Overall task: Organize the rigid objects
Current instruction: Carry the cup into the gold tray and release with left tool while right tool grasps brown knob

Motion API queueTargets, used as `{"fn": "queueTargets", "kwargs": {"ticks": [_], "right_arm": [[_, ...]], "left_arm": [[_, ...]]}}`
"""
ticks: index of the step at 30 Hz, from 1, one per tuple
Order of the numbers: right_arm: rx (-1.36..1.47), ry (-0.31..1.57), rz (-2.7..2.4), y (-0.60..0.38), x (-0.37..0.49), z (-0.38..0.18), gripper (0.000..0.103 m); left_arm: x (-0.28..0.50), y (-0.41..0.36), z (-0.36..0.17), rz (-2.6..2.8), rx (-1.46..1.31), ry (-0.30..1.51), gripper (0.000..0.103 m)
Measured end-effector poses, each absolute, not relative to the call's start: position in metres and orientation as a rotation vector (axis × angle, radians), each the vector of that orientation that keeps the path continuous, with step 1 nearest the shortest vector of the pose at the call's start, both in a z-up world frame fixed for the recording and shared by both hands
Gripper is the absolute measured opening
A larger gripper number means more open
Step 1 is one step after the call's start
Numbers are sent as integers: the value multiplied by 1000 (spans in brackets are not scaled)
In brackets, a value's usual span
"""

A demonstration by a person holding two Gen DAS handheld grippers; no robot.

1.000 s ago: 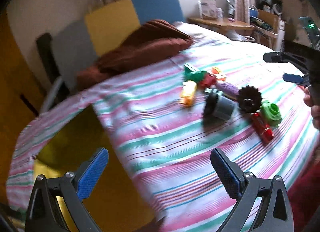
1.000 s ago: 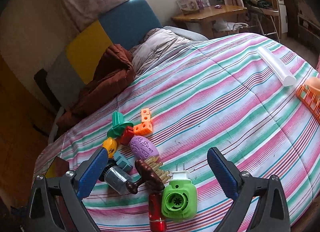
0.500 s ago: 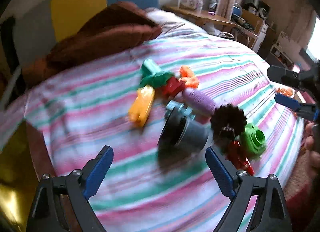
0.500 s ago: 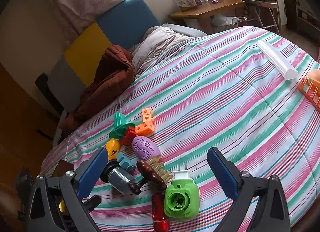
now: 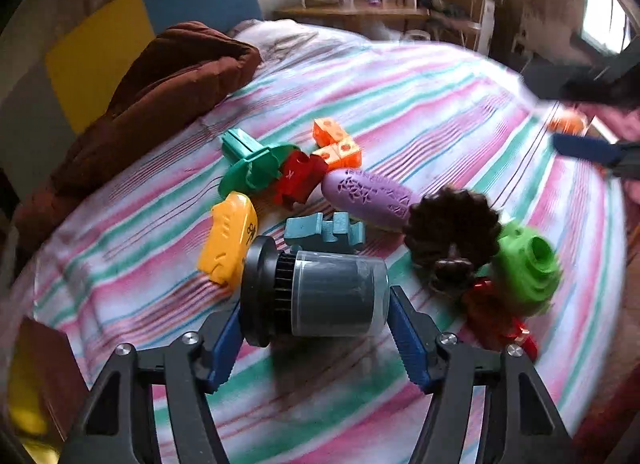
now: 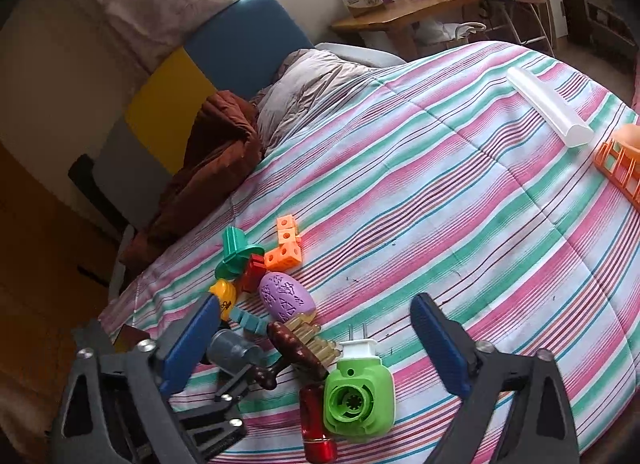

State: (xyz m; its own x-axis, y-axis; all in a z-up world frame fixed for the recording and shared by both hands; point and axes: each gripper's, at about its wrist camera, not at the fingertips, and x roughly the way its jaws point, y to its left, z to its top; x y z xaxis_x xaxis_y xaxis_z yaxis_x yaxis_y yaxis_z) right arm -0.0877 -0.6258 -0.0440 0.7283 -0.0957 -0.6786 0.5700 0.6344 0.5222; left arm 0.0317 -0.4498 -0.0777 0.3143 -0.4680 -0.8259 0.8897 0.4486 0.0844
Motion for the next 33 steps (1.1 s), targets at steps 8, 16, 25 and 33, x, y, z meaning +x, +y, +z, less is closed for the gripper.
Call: {"fn": "queueTargets", "kwargs": {"ticks": [8, 16, 25, 33], "right_arm": [[678, 757, -323, -602, -63, -50, 76], [407, 863, -263, -556, -36, -57, 85], [250, 972, -311, -544, -20, -79, 85], [107, 975, -315, -526, -17, -82, 62]], "left_arm": [[19, -391, -49, -926, 476, 804, 68], [5, -334, -23, -898, 381, 816, 68], [33, -248, -3, -771, 254, 842, 68], [136, -128, -21, -422, 92, 958, 68]]}}
